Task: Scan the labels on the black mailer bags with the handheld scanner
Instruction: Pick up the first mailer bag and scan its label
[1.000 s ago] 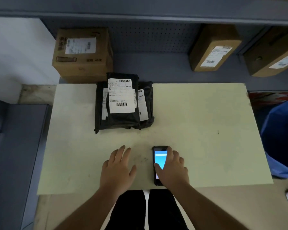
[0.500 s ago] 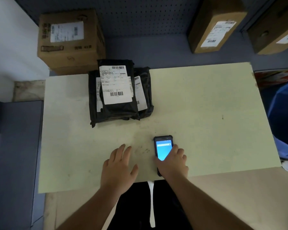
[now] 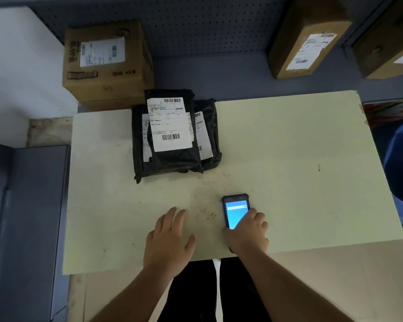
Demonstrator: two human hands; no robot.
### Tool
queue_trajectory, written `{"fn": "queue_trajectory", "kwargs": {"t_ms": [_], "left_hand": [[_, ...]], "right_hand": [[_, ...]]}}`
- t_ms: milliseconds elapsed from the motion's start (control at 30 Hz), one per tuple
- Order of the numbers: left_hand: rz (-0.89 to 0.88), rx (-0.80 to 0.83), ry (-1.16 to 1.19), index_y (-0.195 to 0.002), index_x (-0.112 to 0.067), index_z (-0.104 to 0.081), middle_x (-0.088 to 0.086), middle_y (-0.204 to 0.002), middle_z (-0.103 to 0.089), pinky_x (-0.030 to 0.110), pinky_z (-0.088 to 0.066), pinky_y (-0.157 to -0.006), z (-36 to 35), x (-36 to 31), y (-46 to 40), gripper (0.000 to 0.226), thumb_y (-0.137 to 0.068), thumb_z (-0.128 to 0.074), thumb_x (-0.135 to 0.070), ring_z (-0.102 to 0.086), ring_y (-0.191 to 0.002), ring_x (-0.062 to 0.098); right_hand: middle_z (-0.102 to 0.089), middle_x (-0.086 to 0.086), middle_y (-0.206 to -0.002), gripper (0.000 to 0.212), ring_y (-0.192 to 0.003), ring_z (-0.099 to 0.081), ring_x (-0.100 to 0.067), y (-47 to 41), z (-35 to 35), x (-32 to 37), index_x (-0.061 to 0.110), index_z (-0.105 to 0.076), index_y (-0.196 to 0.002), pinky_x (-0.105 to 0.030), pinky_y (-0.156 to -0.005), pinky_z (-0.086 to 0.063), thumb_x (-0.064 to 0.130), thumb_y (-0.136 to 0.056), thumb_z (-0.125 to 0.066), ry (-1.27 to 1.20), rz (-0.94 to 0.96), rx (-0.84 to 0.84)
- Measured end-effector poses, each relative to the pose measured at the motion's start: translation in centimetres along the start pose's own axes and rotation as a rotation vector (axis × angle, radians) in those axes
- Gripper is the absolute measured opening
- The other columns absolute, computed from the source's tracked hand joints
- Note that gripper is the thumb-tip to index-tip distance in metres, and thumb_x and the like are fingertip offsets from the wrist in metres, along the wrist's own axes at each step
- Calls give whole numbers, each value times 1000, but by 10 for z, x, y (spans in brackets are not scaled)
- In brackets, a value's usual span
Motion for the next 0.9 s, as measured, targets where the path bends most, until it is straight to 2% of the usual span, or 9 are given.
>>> {"fn": "queue_trajectory", "kwargs": {"t_ms": [133, 367, 467, 567, 667, 733, 800, 900], "left_hand": [[-8, -39, 21, -160, -34, -22, -8, -170, -19, 41, -39, -115, 15, -3, -8, 70, -97, -41, -59, -22, -154, 16], [-6, -116, 49, -158, -33, -27, -7, -168, -24, 41, -41, -112, 38, -9, -16, 68, -96, -44, -57, -27, -152, 17], [-8, -165, 49, -150, -30, -38, -4, -159, -38, 41, -46, -106, 49, -11, -18, 61, -95, -50, -52, -38, -145, 19], [-17, -259, 91, -139, -23, -51, -1, -142, -53, 42, -53, -95, 63, -14, -21, 53, -91, -58, -45, -54, -129, 23], [10, -379, 170, -132, -19, -58, 0, -131, -59, 43, -54, -90, 79, -14, -27, 47, -90, -64, -40, -60, -118, 25], [54, -437, 252, -133, -18, -57, 1, -131, -58, 44, -54, -92, 91, -13, -32, 47, -92, -65, -38, -59, -119, 25], [115, -463, 373, -138, -17, -53, 3, -137, -53, 46, -54, -95, 102, -11, -39, 51, -92, -65, -36, -54, -126, 26], [175, -487, 492, -146, -14, -46, 8, -146, -47, 42, -49, -98, 116, -12, -50, 60, -94, -66, -36, -47, -135, 28]], "right_hand": [[-50, -8, -143, 89, -129, -52, -29, 0, 12, -1, 16, -34, -152, -45, -102, -54, 49, -86, -82, -1, 2, 50], [-60, -5, -135, 78, -122, -57, -28, 0, 38, -2, 16, -41, -143, -48, -103, -53, 48, -84, -80, 4, -3, 85], [-61, -5, -130, 77, -120, -58, -28, 3, 49, 2, 15, -43, -139, -50, -101, -56, 49, -82, -81, -35, 5, 83], [-58, -4, -122, 78, -113, -61, -29, 6, 60, 11, 15, -44, -137, -51, -92, -63, 42, -76, -84, -148, 62, 67], [-55, 0, -116, 75, -103, -64, -25, 11, 73, 22, 19, -46, -136, -43, -80, -65, 33, -73, -85, -225, 144, 64], [-55, 1, -114, 73, -99, -65, -24, 13, 82, 30, 19, -48, -135, -39, -74, -63, 33, -74, -84, -242, 185, 57], [-54, 3, -110, 66, -87, -65, -19, 15, 91, 37, 19, -48, -130, -37, -69, -61, 32, -76, -84, -261, 207, 46], [-54, 6, -106, 58, -70, -64, -13, 18, 101, 47, 24, -43, -119, -41, -70, -63, 33, -78, -82, -277, 232, 29]]}}
Point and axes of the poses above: each hand's wrist, its own y-axis away from the middle knuckle, its own z-axis out of the back of the hand, x = y × z, the point moved 2 cm from there along -y, towards the middle knuckle
